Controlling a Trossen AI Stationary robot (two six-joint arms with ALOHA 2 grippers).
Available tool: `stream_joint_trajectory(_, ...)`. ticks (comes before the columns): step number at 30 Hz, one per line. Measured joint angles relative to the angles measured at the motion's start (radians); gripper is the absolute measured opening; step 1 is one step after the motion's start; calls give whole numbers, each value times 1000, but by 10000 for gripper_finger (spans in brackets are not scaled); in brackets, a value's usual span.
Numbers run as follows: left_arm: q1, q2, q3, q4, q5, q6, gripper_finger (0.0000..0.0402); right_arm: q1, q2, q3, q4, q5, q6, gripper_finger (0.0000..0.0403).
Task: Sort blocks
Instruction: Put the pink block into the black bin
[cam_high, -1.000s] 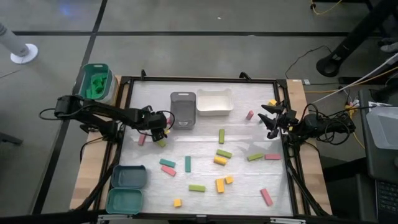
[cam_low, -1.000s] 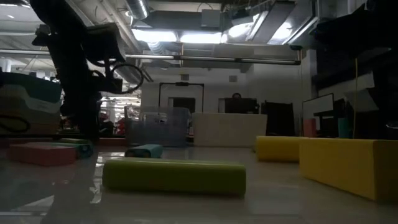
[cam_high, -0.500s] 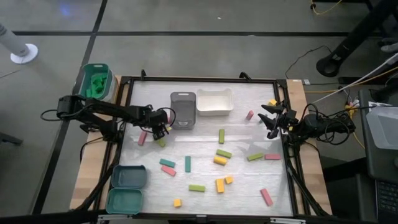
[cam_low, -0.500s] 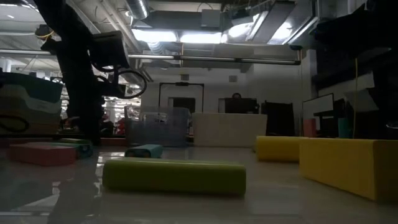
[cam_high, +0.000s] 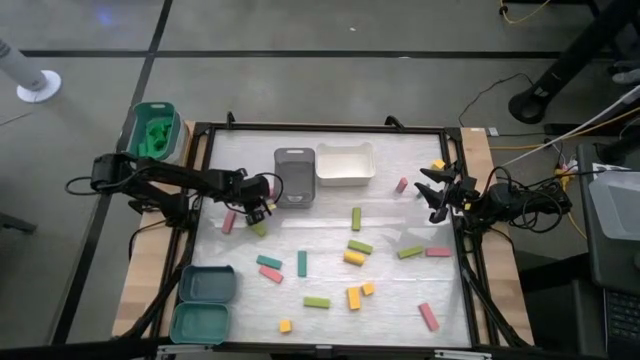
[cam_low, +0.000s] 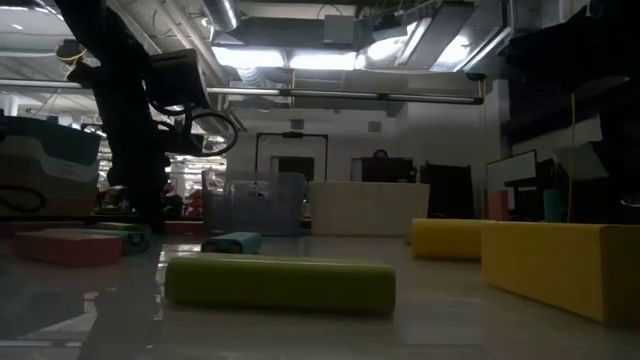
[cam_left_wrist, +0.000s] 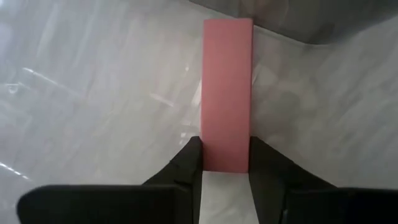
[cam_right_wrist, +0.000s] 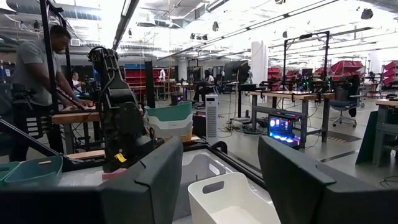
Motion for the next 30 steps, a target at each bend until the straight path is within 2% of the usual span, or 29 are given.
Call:
stream_joint_trajectory(7, 0, -73, 53, -183, 2, -8, 82, 0, 0, 0, 0, 70, 0, 209)
stream_joint_trajectory(18, 0, -269, 140, -258, -1, -12, 85, 0, 0, 0, -9, 78, 0, 209)
stream_joint_trajectory(20, 0, -303, 142, -232, -1, -35, 86, 0, 0, 0, -16, 83, 0, 209)
stream_joint_trajectory(24, 0, -333, 144, -77, -5, -102, 85, 0, 4, 0, -23, 134, 2, 209)
stream_joint_trajectory(30, 0, -271, 144, 146, -5, -97, 93, 0, 65, 0, -25, 220, 3, 209)
